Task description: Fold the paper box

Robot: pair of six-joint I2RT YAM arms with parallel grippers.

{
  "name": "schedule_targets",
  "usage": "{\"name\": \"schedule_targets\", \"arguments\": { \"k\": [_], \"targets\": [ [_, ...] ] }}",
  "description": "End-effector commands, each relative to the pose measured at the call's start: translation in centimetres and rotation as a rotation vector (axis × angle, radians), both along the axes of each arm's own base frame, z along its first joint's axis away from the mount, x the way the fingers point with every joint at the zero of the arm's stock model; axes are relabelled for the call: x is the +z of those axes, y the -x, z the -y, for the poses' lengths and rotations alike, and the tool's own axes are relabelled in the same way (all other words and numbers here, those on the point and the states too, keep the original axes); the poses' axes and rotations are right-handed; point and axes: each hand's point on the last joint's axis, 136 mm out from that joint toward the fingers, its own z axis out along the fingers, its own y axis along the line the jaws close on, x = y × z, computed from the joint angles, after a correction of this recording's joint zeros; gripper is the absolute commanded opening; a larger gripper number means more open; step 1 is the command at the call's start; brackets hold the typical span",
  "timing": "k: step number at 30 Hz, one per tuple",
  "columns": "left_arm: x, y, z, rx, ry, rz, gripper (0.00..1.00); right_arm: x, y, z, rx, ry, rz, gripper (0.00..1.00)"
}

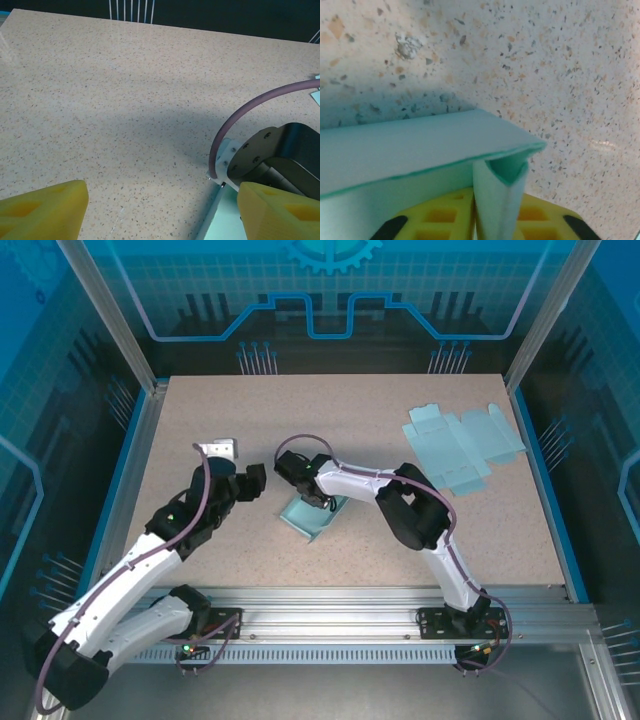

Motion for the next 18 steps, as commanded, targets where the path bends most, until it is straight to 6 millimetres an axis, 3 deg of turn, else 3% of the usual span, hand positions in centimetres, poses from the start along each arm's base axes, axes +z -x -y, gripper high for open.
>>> {"name": "schedule_targets", "arguments": {
  "k": [1,5,12,18],
  "targets": [
    [-2.3,0.5,-1.6,0.065,-0.003,-0.076,0.8,-3.5,3.3,-0.8,0.084,0.013,-0.173,0.32],
    [-4.1,0.6,-2.0,0.081,0.028,-0.132,0.8,-1.8,2.6,-1.4,0.095,-0.014,-0.158,0.46],
    [-6.0,0.2,-1.1,0.048,0.094,-0.179,0.78,1.5,1.2,-2.8,0.101,-0.085,-0.111,0.58],
    [-8.2,0.3,-1.2,0.054,0.103,-0.234,0.76,5.9,0.1,-4.8,0.119,-0.198,-0.052,0.66]
  ]
}}
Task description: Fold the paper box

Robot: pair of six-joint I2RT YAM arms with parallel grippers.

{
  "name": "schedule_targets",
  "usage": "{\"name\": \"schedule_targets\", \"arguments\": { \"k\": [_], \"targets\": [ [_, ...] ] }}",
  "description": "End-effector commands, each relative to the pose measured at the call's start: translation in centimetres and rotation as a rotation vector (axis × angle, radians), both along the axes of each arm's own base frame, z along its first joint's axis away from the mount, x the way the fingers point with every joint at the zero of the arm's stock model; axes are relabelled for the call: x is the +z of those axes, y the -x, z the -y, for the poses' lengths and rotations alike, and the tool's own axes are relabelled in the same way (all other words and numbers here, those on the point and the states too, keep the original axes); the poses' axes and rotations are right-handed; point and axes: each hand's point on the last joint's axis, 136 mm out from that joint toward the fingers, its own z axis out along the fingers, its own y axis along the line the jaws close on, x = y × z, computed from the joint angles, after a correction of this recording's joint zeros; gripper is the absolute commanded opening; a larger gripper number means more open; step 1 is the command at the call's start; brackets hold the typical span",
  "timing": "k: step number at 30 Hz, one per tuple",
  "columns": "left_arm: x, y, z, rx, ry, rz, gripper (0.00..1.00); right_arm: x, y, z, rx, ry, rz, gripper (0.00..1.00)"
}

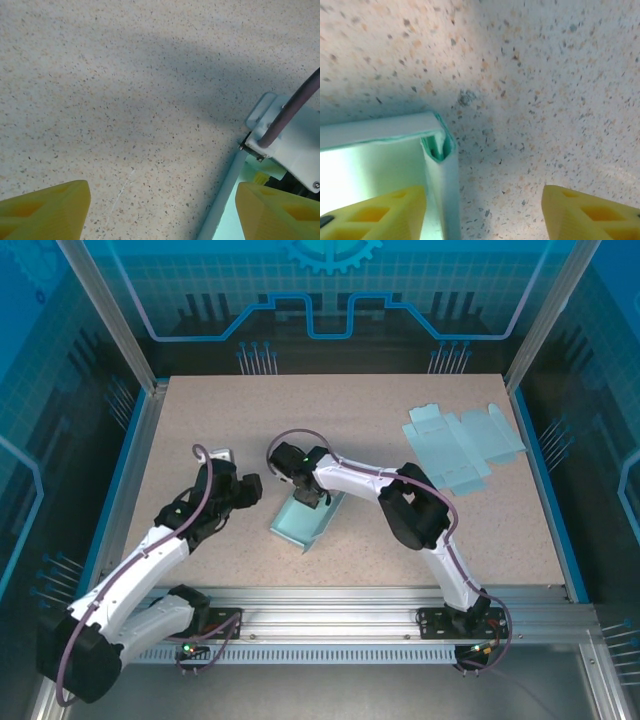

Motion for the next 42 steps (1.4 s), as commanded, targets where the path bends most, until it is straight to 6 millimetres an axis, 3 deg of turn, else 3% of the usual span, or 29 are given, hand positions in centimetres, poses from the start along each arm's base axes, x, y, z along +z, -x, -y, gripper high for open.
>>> {"name": "schedule_targets", "arguments": {
  "k": [1,7,13,18,22,23,24,26,29,33,36,42],
  "targets": [
    [-1.8,0.2,0.1,0.002,0.033,-0.044,0.75,4.7,-0.2,-2.0,0.032,-0.116,0.028,0.67],
    [-4.3,0.5,-0.4,0.038,0.034,-0.121,0.69,8.9,-0.8,-3.1,0.027,-0.214,0.083,0.72],
    [-7.2,1.1,-0.6,0.064,0.061,-0.214,0.59,14.4,-0.1,-1.9,-0.038,-0.323,0.169,0.74],
    [-9.7,1.5,-0.1,0.057,0.079,-0.288,0.5,19.4,1.8,1.6,-0.144,-0.429,0.248,0.77],
    [-11.5,1.9,0.7,0.031,0.096,-0.355,0.44,21.9,4.1,5.1,-0.23,-0.502,0.292,0.84],
    [-11.9,2.0,1.0,0.02,0.108,-0.37,0.43,22.4,4.6,6.3,-0.26,-0.519,0.309,0.89],
    [-12.2,2.1,1.3,0.009,0.121,-0.38,0.41,22.8,5.0,7.3,-0.289,-0.532,0.325,1.0],
    [-13.0,2.4,2.0,-0.015,0.147,-0.407,0.39,23.3,5.8,9.7,-0.361,-0.557,0.36,1.0],
    [-14.0,3.0,3.1,-0.045,0.173,-0.441,0.36,22.8,6.7,14.2,-0.52,-0.57,0.405,1.0],
    [-14.7,3.9,4.2,-0.073,0.15,-0.473,0.36,19.7,8.0,19.5,-0.723,-0.575,0.373,1.0],
    [-14.9,4.4,5.1,-0.099,0.151,-0.48,0.36,16.0,9.0,20.2,-0.78,-0.635,0.24,1.0],
    [-14.3,5.0,8.1,-0.166,0.18,-0.463,0.35,7.5,10.3,18.9,-0.856,-0.706,-0.01,1.0]
  ]
}}
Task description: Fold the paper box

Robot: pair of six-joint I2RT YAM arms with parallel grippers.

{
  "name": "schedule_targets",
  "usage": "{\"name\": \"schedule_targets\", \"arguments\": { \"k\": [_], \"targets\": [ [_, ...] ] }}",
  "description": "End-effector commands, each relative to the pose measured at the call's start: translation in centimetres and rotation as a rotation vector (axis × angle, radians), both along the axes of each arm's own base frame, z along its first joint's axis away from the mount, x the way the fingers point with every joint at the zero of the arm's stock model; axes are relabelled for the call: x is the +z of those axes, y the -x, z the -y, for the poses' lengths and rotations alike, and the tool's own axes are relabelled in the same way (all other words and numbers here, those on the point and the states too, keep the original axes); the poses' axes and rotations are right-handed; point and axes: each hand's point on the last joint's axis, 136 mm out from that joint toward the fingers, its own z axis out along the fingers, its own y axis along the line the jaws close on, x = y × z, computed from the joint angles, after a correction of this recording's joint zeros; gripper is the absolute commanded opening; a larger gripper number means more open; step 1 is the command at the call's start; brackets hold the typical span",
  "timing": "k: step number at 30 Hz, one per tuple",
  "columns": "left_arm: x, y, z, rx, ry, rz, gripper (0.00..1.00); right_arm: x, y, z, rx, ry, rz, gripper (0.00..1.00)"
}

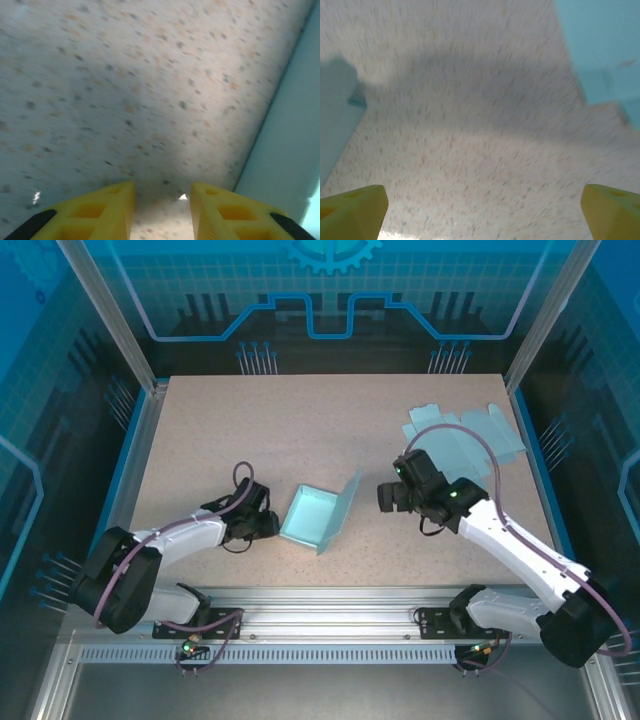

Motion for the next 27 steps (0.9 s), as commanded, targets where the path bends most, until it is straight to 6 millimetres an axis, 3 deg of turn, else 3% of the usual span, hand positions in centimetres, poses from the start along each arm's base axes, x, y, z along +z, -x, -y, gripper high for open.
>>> {"name": "schedule_targets", "arguments": {
  "k": [1,7,17,22,27],
  "targets": [
    [-0.1,0.8,2.1,-0.021,0.056,-0.012,0.35,-3.5,-0.1,-2.5,-0.003,-0.177,-0.089,1.0],
    [0.3,1.6,5.6,-0.067,0.162,0.012,0.36,-5.8,-2.4,-3.8,0.026,-0.258,-0.119,1.0],
    [1.1,1.9,11.4,-0.147,0.352,0.052,0.43,-5.7,-8.9,-6.2,0.091,-0.24,-0.105,1.0],
    [3.1,1.7,11.8,-0.181,0.38,0.109,0.47,-5.2,-11.6,-2.6,-0.028,-0.193,-0.092,0.99],
    [6.9,0.4,8.4,-0.175,0.209,0.25,0.52,-3.7,-10.5,2.1,-0.164,-0.118,-0.054,0.99]
  ]
}}
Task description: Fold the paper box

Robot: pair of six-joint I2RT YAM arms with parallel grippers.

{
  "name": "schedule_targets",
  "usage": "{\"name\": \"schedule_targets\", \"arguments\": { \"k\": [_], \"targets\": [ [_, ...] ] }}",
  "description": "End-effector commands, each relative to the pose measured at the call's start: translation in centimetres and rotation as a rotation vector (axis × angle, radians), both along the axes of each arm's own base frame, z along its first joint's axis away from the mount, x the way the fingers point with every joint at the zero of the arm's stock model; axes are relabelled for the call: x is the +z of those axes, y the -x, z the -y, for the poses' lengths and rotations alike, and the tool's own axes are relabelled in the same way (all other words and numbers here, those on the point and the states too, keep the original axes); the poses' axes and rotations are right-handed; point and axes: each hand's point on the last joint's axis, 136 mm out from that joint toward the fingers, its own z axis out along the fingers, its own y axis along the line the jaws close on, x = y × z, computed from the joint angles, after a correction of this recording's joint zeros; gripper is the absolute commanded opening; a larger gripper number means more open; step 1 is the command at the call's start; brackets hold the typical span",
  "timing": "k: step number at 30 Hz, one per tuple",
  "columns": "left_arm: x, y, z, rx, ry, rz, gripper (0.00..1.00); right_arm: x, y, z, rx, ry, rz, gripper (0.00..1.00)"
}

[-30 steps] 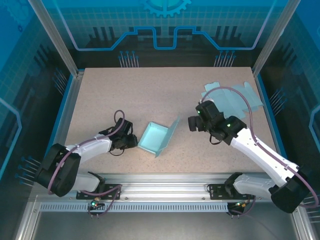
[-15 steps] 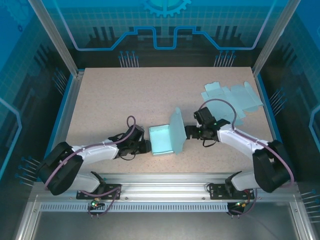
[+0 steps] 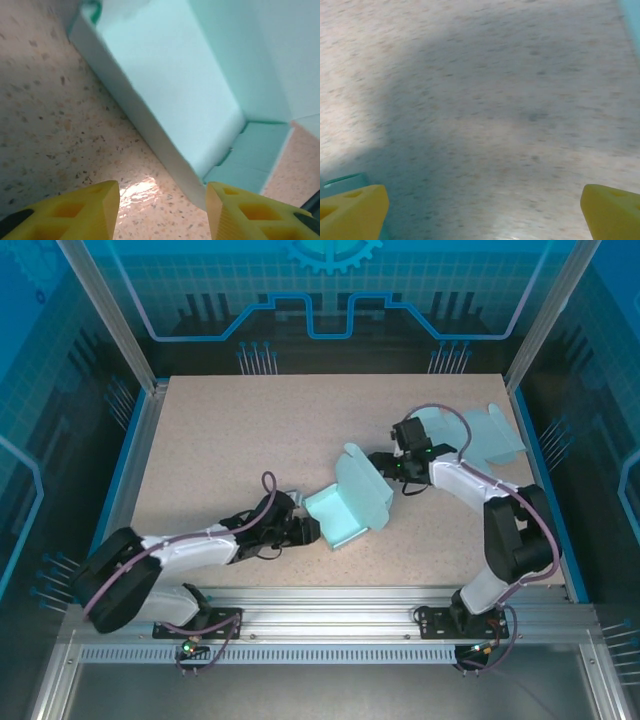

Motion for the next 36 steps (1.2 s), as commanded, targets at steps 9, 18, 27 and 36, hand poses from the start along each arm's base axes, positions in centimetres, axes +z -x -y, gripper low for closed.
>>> {"name": "schedule_targets", "arguments": {
  "k": [9,18,27,36],
  "targets": [
    [6.1,-8.2,-7.8,0.186,-0.118,0.24,0.55,1.9,10.3,6.5,-0.234,0.017,0.013,0.99],
    [4.1,-13.5,-6.3,0.151,-0.189,0.206,0.49,1.9,19.5,6.0,-0.284,-0.224,0.025,0.89],
    [-0.3,-15.6,-5.5,0.129,-0.236,0.108,0.44,-0.2,20.7,-2.1,-0.107,-0.481,-0.008,0.88],
    [-2.4,-14.6,-4.6,0.091,-0.197,0.042,0.41,0.5,18.6,-8.1,0.053,-0.46,-0.004,0.88]
  ]
}}
